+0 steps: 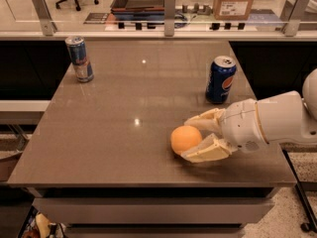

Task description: Move orange near redbull can

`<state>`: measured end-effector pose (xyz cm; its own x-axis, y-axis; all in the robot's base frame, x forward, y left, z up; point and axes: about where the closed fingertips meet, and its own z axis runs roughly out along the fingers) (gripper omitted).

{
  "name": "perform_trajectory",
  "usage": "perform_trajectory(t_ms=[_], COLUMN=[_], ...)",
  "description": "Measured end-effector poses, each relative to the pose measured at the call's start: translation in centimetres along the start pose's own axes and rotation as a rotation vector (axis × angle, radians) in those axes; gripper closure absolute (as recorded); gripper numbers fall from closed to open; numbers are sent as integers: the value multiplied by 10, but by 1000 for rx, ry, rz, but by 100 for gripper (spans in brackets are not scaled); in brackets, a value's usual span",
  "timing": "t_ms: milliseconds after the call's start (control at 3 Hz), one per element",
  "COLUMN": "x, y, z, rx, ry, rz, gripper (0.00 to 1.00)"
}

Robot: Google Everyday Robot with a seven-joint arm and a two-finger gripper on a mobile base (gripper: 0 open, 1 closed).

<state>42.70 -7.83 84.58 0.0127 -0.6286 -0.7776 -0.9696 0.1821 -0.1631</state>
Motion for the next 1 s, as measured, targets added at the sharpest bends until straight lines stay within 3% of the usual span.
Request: perform_trajectory(t_ms=[333, 667, 1000], x=[-2, -2, -27], y=[1, 1, -25], z=[0, 0, -2], rx=[0, 0, 24], ry=[1, 1, 4], rz=[-4, -4, -13], gripper=[100, 100, 100])
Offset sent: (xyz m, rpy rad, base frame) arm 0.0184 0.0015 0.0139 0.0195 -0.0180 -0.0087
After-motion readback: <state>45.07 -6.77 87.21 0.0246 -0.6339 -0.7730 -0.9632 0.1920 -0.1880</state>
